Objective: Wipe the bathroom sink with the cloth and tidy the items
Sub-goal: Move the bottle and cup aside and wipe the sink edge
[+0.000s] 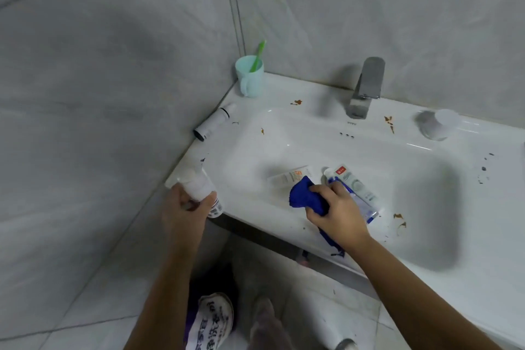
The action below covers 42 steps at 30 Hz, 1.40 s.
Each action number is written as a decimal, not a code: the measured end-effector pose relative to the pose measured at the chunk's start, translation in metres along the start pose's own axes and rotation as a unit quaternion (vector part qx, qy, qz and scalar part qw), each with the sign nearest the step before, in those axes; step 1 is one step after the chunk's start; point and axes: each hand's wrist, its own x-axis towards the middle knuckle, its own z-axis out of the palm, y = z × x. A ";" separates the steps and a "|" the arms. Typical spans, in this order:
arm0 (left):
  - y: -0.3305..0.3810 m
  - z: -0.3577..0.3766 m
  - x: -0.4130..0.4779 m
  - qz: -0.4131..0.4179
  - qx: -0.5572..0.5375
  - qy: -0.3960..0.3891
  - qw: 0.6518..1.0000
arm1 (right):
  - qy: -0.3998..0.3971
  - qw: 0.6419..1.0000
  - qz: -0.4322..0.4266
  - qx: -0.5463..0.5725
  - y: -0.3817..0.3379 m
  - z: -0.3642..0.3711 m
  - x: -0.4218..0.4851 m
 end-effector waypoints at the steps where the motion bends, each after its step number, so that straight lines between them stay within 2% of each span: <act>1: -0.004 -0.006 0.012 -0.001 0.002 -0.001 1.000 | -0.001 1.000 0.002 0.000 -0.007 0.009 0.007; 9: -0.037 -0.023 0.085 -0.022 0.026 0.024 0.999 | 0.008 1.000 0.023 -0.012 -0.043 0.048 0.042; 20: -0.058 -0.021 0.118 0.018 0.028 0.023 0.999 | 0.023 0.999 0.042 -0.023 -0.056 0.058 0.047; 27: -0.071 -0.027 0.120 0.009 0.000 -0.031 0.999 | 0.032 0.998 0.060 -0.011 -0.050 0.051 0.033; 32: -0.061 -0.029 0.058 -0.005 0.074 0.030 0.997 | 0.070 0.991 0.115 0.022 -0.034 0.028 0.000; 34: -0.054 -0.015 0.023 0.012 0.081 -0.012 0.997 | 0.092 0.986 0.139 0.022 -0.023 0.015 -0.017; 37: -0.046 0.021 -0.014 0.060 0.083 -0.121 0.987 | 0.123 0.977 0.173 0.012 -0.001 -0.006 -0.044; 42: -0.015 0.096 -0.054 0.166 0.093 -0.268 0.945 | 0.167 0.955 0.245 0.029 0.044 -0.047 -0.088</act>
